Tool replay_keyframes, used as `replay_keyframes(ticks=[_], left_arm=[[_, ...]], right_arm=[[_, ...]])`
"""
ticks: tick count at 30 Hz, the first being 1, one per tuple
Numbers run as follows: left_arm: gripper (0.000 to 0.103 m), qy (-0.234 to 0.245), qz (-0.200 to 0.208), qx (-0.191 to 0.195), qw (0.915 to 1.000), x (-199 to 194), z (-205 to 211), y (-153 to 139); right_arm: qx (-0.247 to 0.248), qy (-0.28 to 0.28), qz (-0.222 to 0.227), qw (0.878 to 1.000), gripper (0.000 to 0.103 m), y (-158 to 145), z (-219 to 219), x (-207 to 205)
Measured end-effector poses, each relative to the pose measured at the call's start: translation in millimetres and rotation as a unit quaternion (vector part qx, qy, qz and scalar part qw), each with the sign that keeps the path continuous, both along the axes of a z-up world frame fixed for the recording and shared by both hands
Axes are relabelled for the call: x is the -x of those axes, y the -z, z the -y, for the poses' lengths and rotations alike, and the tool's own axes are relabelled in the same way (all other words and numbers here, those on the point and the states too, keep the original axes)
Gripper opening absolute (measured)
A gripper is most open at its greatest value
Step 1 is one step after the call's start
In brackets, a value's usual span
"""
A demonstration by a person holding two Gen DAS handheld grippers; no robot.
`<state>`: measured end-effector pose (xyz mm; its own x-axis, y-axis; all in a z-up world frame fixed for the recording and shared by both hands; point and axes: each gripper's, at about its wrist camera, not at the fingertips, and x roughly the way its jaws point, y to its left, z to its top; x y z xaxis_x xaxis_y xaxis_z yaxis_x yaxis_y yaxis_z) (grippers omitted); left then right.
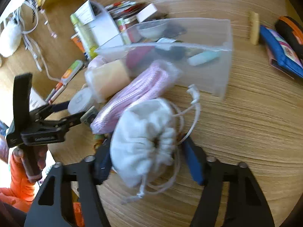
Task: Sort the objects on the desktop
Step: 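Grasp the white round container with the left tool while right grasps the white cloth bag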
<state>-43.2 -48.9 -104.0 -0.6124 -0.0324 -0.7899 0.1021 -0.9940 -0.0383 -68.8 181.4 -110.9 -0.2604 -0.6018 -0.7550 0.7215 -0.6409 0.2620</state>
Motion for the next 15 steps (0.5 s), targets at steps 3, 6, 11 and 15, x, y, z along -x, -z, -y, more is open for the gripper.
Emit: replay_keyframes(ticks=[3, 6, 11, 15], left_arm=[[0.095, -0.004, -0.004, 0.001, 1.0, 3, 1, 0], [0.095, -0.009, -0.008, -0.005, 0.9999, 4, 3, 2], [0.073, -0.013, -0.016, 0.002, 0.9998, 5, 1, 1], [0.064, -0.009, -0.023, 0.005, 0.9997, 7, -2, 1]], right_arm=[[0.001, -0.004, -0.019, 1.0, 0.045, -1, 2, -3], [0.027, 0.0, 0.0, 1.0, 0.036, -5, -7, 1], [0.056, 0.028, 0.02, 0.998, 0.026, -13, -28, 11], [0.069, 0.055, 0.01, 0.996, 0.025, -27, -48, 16]])
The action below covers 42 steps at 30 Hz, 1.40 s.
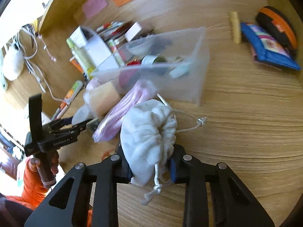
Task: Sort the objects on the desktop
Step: 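Grasp the white round container with the left tool while right grasps the white cloth bag, then carry the white container and cloth bag over the clear bin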
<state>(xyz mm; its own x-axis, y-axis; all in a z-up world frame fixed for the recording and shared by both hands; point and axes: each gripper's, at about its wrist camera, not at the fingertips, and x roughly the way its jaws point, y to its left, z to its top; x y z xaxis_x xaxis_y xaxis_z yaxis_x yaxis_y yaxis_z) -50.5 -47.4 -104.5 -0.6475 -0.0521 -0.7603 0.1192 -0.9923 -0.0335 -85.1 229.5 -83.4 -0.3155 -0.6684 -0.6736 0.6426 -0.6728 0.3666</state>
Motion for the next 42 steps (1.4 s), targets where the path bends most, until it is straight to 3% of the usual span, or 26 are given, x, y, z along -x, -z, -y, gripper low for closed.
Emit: replay_keyframes(ticks=[9, 25, 42], left_arm=[[0.064, -0.015, -0.012, -0.017, 0.9997, -4, 2, -3], [0.064, -0.007, -0.075, -0.044, 0.9962, -21, 4, -52], [0.064, 0.008, -0.115, -0.046, 0.9923, 19, 9, -93]], right_arm=[[0.02, 0.042, -0.037, 0.998, 0.025, -34, -29, 8], [0.055, 0.06, -0.07, 0.994, 0.025, -67, -39, 26], [0.081, 0.089, -0.048, 0.992, 0.025, -69, -23, 74]])
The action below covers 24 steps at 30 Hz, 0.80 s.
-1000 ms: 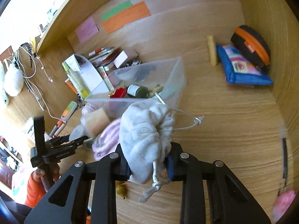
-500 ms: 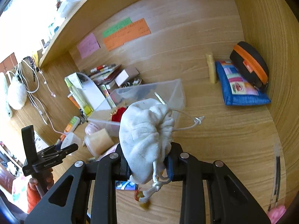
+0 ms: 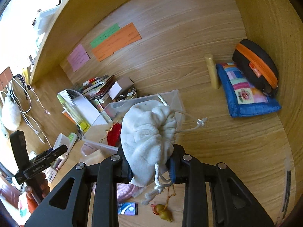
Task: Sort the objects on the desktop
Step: 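Carry the white container and cloth bag over the clear bin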
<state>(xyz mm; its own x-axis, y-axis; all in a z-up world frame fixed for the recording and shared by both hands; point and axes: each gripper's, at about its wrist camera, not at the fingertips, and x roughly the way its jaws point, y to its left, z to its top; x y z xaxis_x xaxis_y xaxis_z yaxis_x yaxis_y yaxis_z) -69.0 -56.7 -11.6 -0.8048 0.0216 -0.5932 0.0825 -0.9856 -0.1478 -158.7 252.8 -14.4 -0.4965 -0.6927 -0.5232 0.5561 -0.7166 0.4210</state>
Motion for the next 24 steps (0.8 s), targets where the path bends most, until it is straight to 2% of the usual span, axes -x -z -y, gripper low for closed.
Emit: replay_keyframes(ticks=[6, 12, 24], left_arm=[[0.064, 0.018, -0.002, 0.001, 0.9998, 24, -5, -5], [0.064, 0.035, 0.004, 0.007, 0.9994, 53, -11, -6], [0.064, 0.066, 0.053, 0.024, 0.9961, 109, -30, 20]], right_arm=[[-0.001, -0.001, 0.011, 1.0, 0.025, 3, 21, 15], [-0.028, 0.003, 0.003, 1.0, 0.025, 7, 42, 24], [-0.055, 0.005, 0.011, 0.998, 0.026, 21, 74, 43]])
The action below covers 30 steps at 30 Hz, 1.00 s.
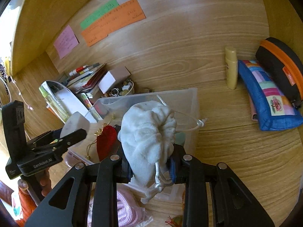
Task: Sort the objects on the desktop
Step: 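Carry the white container and cloth bag over the clear bin, then open the left tool to drop the container while right releases the cloth bag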
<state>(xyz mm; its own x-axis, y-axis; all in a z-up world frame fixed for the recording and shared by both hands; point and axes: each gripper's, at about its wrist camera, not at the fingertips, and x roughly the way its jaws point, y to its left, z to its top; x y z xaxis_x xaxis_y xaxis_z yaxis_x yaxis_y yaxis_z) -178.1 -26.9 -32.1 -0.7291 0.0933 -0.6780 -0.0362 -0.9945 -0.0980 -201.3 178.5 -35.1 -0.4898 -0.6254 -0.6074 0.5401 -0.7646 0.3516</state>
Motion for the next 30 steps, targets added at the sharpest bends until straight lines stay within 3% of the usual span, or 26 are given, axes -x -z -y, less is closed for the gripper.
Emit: replay_keyframes(ticks=[3, 9, 14, 19, 21, 25, 30], left_arm=[[0.064, 0.0, 0.009, 0.001, 1.0, 10, -2, 7], [0.064, 0.014, 0.025, 0.016, 0.9995, 21, -11, 17], [0.064, 0.021, 0.022, 0.036, 0.9989, 21, -16, 18], [0.064, 0.026, 0.039, 0.029, 0.9985, 24, -15, 21], [0.066, 0.025, 0.04, 0.031, 0.9984, 23, -15, 20], [0.067, 0.02, 0.032, 0.042, 0.9984, 20, -20, 16], [0.076, 0.016, 0.014, 0.052, 0.9984, 11, -22, 6]], right_arm=[[-0.018, 0.005, 0.001, 1.0, 0.026, 7, 10, 5], [-0.093, -0.003, -0.055, 0.994, 0.026, 8, 38, -7], [-0.128, -0.013, -0.065, 0.99, 0.03, 14, 48, -11], [-0.158, -0.011, -0.084, 0.984, 0.033, 19, 50, -19], [-0.148, -0.018, -0.072, 0.986, 0.038, 18, 50, -17], [-0.121, -0.041, -0.055, 0.99, 0.069, 16, 50, -21], [-0.115, -0.041, -0.068, 0.99, 0.069, 11, 49, -29]])
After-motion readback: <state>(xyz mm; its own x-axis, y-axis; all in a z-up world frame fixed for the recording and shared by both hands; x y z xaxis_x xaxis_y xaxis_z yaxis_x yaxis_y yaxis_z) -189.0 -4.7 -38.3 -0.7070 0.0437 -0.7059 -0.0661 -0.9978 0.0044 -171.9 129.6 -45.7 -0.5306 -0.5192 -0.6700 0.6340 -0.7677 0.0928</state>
